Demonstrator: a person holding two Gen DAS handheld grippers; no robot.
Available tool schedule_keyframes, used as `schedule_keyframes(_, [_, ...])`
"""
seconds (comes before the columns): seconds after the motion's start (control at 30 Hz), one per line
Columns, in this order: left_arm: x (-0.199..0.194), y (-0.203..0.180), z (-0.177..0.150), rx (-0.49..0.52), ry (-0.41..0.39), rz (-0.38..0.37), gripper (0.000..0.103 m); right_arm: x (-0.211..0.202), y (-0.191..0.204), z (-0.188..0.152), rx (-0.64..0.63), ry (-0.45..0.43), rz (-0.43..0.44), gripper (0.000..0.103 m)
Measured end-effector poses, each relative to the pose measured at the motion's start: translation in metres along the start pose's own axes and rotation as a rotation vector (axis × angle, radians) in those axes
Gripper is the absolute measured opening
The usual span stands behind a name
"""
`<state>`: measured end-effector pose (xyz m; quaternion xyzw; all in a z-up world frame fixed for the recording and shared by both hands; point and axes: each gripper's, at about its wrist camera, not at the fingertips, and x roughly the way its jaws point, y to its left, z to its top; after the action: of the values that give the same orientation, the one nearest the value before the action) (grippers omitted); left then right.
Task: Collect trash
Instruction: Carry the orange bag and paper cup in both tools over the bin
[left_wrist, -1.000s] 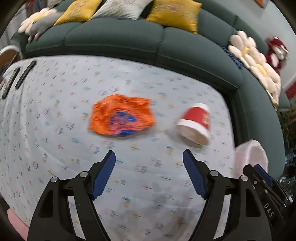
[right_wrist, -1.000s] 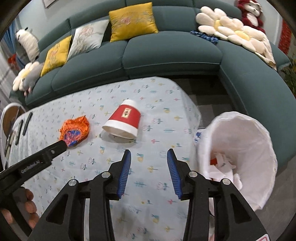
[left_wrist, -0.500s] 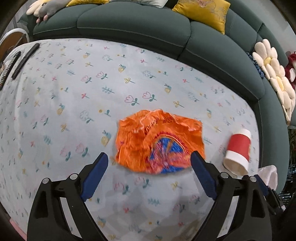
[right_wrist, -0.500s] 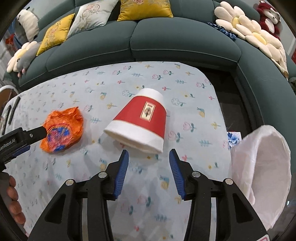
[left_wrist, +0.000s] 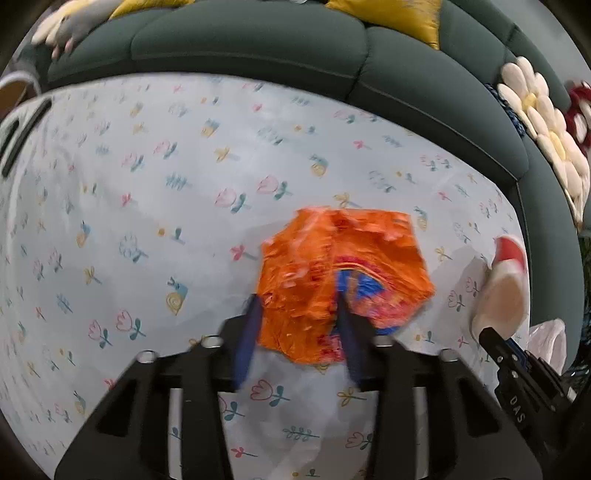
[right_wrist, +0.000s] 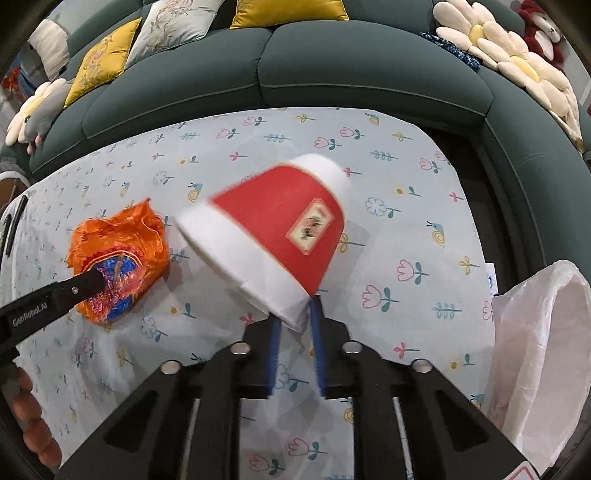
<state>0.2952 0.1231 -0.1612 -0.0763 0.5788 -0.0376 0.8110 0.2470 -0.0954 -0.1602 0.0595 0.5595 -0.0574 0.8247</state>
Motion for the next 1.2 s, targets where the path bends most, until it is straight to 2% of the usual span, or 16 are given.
schedule_keyframes(0.03, [-0.001, -0.004, 0.0, 0.01, 0.005, -0.007, 0.017, 0.0, -0.001, 0.0, 0.005, 0.0, 0.001, 0.006])
schedule_keyframes(0.13, [-0.006, -0.011, 0.001, 0.013, -0.006, -0.016, 0.014, -0.003, -0.004, 0.0, 0.015, -0.006, 0.008, 0.003])
schedule_keyframes(0.4, [-0.033, -0.034, -0.006, 0.043, -0.049, -0.05, 0.012, -0.028, -0.014, 0.001, 0.035, -0.044, 0.023, 0.003])
schedule_keyframes(0.6, [-0.066, -0.068, -0.008, 0.095, -0.095, -0.071, 0.011, -0.058, -0.028, 0.0, 0.056, -0.088, 0.034, 0.003])
schedule_keyframes(0.97, [-0.134, -0.148, -0.028, 0.214, -0.194, -0.118, 0.011, -0.134, -0.089, -0.008, 0.138, -0.211, 0.033, 0.003])
schedule_keyframes(1.2, [-0.171, -0.215, -0.056, 0.322, -0.246, -0.164, 0.011, -0.18, -0.145, -0.026, 0.207, -0.287, 0.017, 0.003])
